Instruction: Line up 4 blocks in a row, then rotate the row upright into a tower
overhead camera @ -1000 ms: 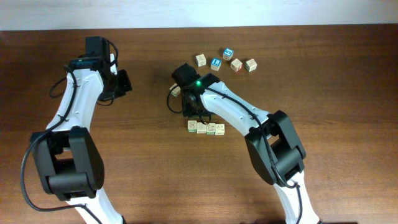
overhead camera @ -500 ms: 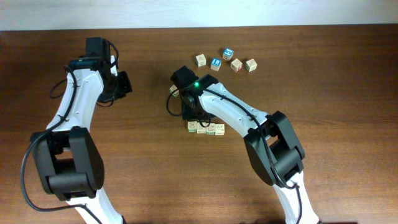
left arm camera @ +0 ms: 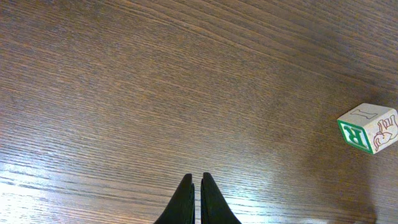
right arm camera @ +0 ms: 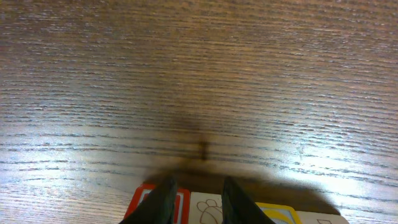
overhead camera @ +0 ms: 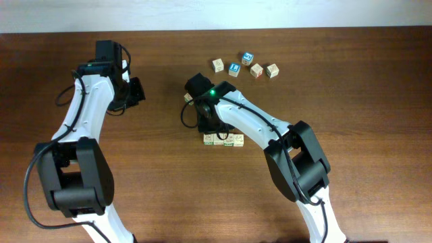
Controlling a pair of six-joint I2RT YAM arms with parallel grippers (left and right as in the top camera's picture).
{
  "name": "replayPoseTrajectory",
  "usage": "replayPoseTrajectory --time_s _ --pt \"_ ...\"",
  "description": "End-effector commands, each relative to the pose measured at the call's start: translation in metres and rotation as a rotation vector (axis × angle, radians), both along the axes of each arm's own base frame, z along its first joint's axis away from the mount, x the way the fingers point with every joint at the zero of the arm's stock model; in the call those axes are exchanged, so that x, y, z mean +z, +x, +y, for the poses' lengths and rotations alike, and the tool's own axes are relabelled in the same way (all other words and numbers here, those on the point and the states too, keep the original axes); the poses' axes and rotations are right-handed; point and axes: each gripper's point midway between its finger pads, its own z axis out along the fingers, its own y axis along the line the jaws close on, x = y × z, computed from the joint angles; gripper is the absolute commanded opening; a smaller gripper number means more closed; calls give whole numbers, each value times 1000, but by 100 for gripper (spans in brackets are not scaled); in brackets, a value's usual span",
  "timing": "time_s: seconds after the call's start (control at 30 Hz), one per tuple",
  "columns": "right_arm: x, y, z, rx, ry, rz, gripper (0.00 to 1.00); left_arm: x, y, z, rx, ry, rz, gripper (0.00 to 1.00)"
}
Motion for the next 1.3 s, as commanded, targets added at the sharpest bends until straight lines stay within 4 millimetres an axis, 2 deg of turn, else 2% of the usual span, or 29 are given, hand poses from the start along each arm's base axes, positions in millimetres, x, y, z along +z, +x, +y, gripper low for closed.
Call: replayPoseTrajectory --time_s 0.0,0.53,0.57,0.6,0.67,0.73,0.8,0.83,0.87,0.93,1.03,1.13,1.27 --pt "0 -2 5 1 3 2 26 0 0 0 -13 7 -1 4" --pt "-1 -9 7 5 17 38 27 1 0 0 -13 7 -1 4" --pt "0 -7 7 4 20 30 30 1 0 0 -13 7 -1 4" --pt "1 -2 8 5 29 14 43 1 1 0 -13 7 -1 4" --pt "15 15 6 -1 52 -18 56 1 2 0 -13 7 -8 4" --pt "44 33 1 -12 73 -52 59 2 4 0 -13 7 -16 4" --pt "87 42 -3 -12 99 -67 55 2 4 0 -13 8 -18 4" --pt "100 36 -3 -11 110 -44 52 2 4 0 -13 8 -18 4" --pt "106 22 -1 0 120 12 48 2 5 0 -13 8 -19 4" --pt "101 -13 -6 9 71 133 44 2 5 0 -12 8 -21 5" --pt "79 -53 0 8 -15 234 40 2 5 1 -12 12 -21 5" --pt "43 -82 12 24 -63 277 40 2 5 0 -12 11 -21 5" --pt "6 -100 1 2 -106 326 36 2 5 1 -11 12 -21 6"
